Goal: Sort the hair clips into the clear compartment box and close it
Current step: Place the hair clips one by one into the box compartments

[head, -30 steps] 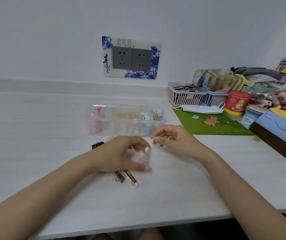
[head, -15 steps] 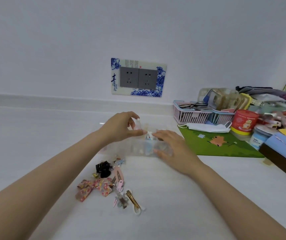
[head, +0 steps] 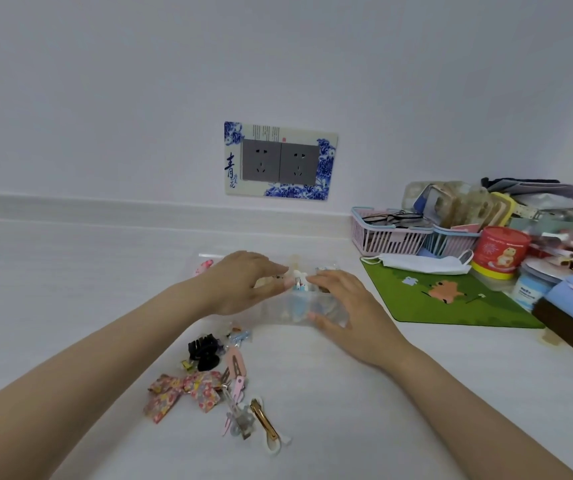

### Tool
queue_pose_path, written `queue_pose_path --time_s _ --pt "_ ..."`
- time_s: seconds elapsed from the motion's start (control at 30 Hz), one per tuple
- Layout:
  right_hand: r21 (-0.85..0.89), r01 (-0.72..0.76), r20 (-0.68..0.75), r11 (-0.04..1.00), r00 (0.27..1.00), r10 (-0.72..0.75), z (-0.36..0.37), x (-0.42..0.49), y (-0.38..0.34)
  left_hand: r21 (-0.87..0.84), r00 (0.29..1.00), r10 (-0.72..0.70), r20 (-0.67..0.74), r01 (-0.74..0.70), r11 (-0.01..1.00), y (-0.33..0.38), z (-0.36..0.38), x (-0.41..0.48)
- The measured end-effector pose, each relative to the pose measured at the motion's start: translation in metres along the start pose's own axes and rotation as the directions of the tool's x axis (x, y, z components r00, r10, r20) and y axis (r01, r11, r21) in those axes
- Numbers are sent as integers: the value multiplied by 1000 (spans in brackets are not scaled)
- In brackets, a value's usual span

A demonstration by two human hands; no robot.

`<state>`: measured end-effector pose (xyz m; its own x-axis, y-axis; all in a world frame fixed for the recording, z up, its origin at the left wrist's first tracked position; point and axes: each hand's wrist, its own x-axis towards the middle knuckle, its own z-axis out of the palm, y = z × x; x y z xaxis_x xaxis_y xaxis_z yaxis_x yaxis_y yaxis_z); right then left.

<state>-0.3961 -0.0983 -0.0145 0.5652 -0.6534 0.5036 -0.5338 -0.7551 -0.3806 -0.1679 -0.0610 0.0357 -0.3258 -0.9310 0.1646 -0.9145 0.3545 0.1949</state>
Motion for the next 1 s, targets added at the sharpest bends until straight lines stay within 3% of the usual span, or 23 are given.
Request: queue_pose_path --time_s 0.13,0.27,0.33,0.4,0.53,0.67,1.0 --pt "-14 -18 29 1000 999 18 -1 -1 -2 48 999 -30 22 29 998 -1 8 -12" --pt "-58 18 -9 998 1000 -18 -10 -7 -15 18 993 20 -114 -18 1000 1 7 -40" --pt "-2 31 -27 1000 999 -31 -14 -12 -30 -22 984 47 -171 -52 998 0 4 -62" --pt "149 0 43 989 999 -6 -14 -18 -52 -44 980 63 -189 -73 996 0 2 -85" --pt "238 -16 225 971 974 -39 -7 -39 -85 -141 991 37 -127 -55 988 -1 4 -129" --pt "272 -135 447 953 895 -1 -8 -51 -96 -223 998 48 -47 -58 973 0 17 -150" --pt "350 -193 425 916 905 28 0 -52 -96 -301 999 31 6 -28 953 9 33 -146"
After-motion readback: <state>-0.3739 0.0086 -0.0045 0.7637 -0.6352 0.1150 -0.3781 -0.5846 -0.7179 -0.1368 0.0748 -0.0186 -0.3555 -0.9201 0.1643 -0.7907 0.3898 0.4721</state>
